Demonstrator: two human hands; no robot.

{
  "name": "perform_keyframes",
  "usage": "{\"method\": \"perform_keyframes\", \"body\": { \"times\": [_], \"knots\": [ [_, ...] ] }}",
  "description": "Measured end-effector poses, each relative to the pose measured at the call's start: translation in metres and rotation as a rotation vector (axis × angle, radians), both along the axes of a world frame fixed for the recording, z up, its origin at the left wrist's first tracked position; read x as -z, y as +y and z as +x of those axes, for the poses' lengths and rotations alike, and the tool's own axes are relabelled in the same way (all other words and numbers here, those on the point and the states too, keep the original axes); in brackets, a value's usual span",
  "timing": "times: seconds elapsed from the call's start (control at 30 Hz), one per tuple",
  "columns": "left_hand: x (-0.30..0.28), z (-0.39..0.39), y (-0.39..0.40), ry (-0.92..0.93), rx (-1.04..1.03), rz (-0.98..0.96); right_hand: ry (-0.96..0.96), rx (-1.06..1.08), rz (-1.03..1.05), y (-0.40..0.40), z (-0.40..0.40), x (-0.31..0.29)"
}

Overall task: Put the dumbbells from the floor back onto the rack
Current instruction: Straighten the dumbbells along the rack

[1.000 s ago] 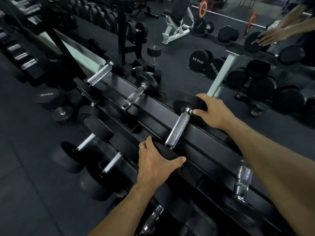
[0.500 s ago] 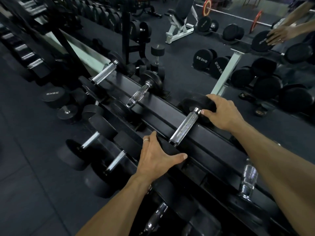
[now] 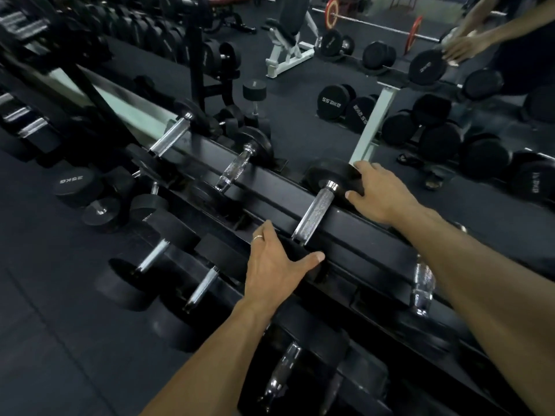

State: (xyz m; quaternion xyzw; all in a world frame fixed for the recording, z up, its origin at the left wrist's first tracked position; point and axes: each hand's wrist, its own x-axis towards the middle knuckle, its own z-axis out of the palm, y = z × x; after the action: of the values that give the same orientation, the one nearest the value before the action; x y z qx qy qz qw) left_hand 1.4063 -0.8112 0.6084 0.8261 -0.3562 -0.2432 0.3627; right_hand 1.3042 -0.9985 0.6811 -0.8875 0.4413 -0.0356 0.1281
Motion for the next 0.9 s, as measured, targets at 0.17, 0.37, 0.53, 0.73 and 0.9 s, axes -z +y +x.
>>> {"method": "perform_keyframes", "body": {
  "times": [0.17,0.37,0.53,0.73,0.9],
  "knots": [
    [-0.011,-0.019,0.013,-0.118,0.084,-0.126,0.087,0.036,-0.024,0.019,-0.045,-0.015],
    [-0.010,-0.066,0.018,-0.175,0.200,-0.205,0.072,0.139,-0.015,0.024,-0.106,-0.021],
    [0.003,-0.127,0.014,-0.151,0.241,-0.187,0.046,0.153,-0.002,0.015,-0.156,-0.013],
    [0.014,-0.207,0.002,-0.082,0.130,-0.081,0.010,0.076,0.063,-0.010,-0.196,-0.005],
    [0.017,-0.248,-0.009,0.090,-0.130,-0.011,-0.047,-0.009,0.202,-0.027,-0.196,0.005]
  ]
}}
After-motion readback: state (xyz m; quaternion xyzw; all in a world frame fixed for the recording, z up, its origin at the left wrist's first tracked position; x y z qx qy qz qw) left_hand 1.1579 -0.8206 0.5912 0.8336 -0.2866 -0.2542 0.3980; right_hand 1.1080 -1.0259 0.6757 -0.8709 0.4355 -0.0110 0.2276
